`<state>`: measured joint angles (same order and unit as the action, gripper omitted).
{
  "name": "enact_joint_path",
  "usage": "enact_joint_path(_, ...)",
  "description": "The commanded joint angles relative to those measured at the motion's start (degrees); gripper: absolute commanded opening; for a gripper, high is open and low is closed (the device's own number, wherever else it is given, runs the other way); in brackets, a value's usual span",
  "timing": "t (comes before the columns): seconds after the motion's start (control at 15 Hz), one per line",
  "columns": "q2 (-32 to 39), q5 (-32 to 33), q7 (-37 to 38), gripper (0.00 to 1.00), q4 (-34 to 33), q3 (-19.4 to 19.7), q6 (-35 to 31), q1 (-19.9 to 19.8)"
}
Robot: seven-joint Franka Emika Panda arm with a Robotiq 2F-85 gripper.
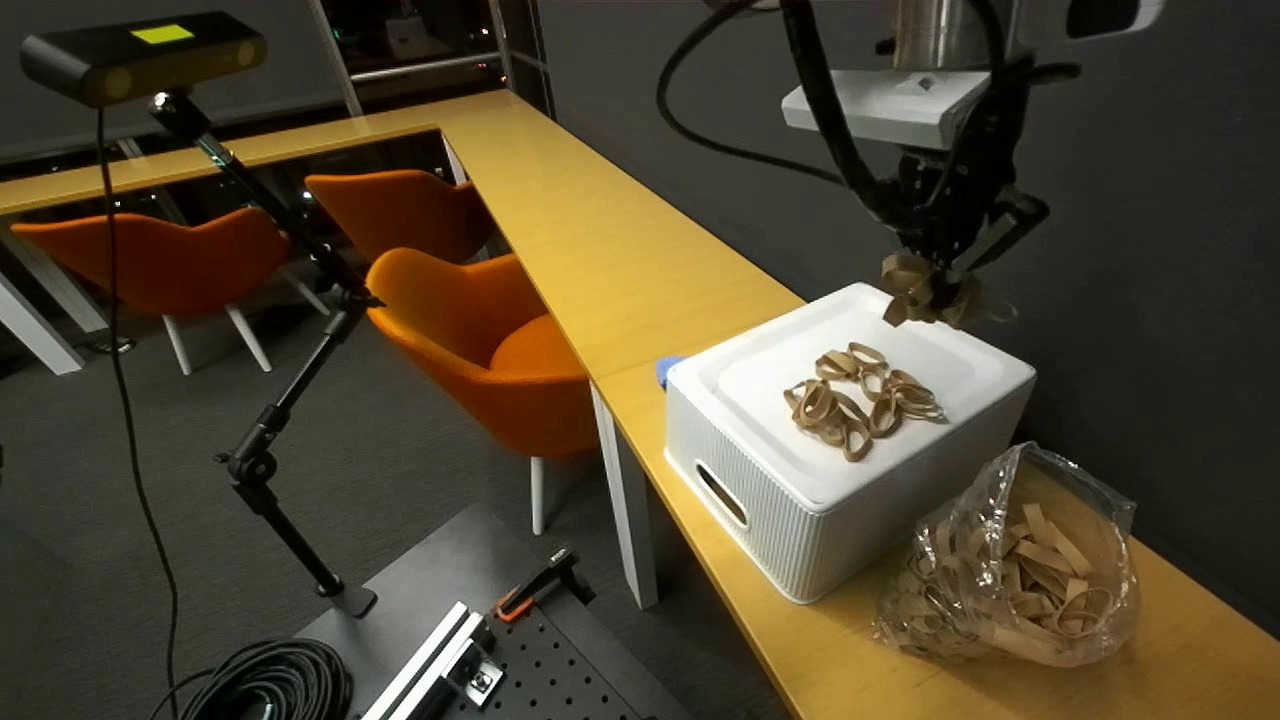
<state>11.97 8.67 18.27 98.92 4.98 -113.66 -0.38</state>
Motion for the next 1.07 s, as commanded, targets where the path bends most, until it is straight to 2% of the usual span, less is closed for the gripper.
enact_joint_path(0.0, -3.58, 2.27, 3.08, 0.02, 3.48, 2.12, -0.01, -1.9)
enact_joint_path(0.6, -2.45, 1.73, 6.56, 0.02, 11.15, 6.06, -3.96, -7.44)
enact_joint_path(1.0, 2.57, 2.63, 7.06, 0.02, 11.89, 7.03, -9.61, -7.77)
